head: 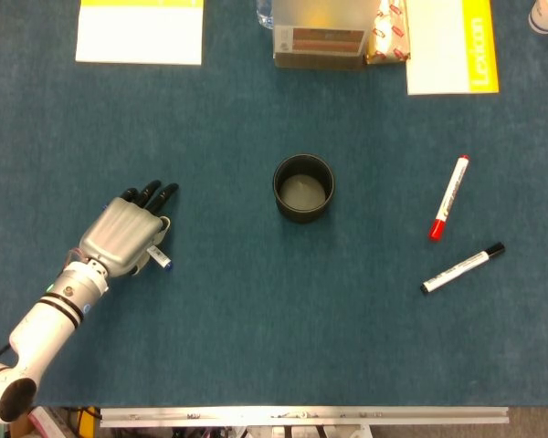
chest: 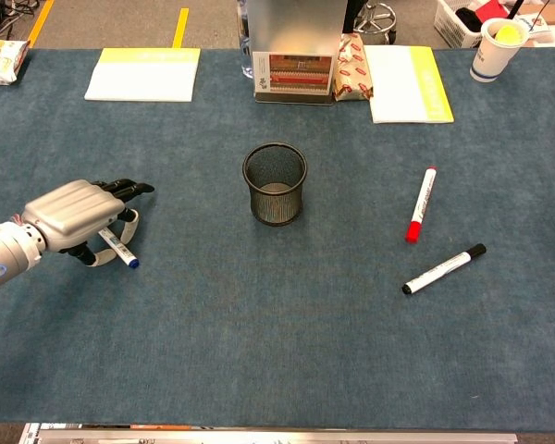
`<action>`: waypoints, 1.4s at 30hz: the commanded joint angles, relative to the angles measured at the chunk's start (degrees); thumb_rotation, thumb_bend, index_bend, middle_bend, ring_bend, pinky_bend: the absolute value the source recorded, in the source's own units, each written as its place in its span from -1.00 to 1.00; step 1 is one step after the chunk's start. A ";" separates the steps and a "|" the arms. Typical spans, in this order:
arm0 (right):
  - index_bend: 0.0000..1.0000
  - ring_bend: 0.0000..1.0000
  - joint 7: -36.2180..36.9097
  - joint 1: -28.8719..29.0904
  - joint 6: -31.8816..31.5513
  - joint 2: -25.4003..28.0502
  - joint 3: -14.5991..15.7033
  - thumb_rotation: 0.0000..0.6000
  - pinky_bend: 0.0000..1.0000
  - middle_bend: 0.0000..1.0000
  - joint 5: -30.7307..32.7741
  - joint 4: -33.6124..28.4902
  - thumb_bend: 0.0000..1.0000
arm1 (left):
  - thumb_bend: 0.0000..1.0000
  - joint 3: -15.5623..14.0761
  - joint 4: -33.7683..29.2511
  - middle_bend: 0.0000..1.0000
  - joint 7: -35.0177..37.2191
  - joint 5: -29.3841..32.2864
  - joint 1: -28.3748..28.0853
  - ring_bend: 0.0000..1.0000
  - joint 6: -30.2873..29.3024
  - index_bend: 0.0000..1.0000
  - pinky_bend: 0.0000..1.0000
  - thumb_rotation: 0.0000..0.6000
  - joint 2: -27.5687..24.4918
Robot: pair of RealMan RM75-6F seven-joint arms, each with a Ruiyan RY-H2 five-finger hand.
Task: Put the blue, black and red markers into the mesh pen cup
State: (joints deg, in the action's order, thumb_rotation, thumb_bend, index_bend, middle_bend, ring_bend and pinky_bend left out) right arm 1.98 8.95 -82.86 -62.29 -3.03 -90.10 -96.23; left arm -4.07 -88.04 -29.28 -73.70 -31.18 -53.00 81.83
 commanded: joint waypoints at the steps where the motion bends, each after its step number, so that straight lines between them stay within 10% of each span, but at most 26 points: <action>1: 0.02 -0.42 0.04 -0.03 -0.05 0.03 0.00 1.00 0.00 -0.34 -0.02 -0.01 -0.11 | -0.33 0.07 -0.32 -1.00 0.03 0.06 0.04 -1.00 -0.18 0.16 -0.59 1.00 -0.08; 25: 0.02 -0.42 0.47 0.13 0.66 -0.15 0.36 1.00 0.00 -0.33 -0.11 0.02 -0.11 | -0.33 6.95 -24.38 -1.00 -11.93 7.78 2.78 -1.00 -16.63 0.22 -0.65 1.00 -5.87; 42: 0.02 -0.42 0.79 0.34 1.22 -0.28 0.37 1.00 0.00 -0.33 0.26 0.27 -0.11 | -0.33 19.61 -36.49 -1.00 1.98 26.94 -1.22 -1.00 -14.32 0.24 -0.65 1.00 -7.71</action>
State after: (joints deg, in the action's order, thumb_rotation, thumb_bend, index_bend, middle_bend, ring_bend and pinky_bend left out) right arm 2.77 9.28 -81.64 -62.57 -2.66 -89.85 -95.96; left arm 14.28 -124.30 -28.97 -48.29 -31.37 -68.70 74.31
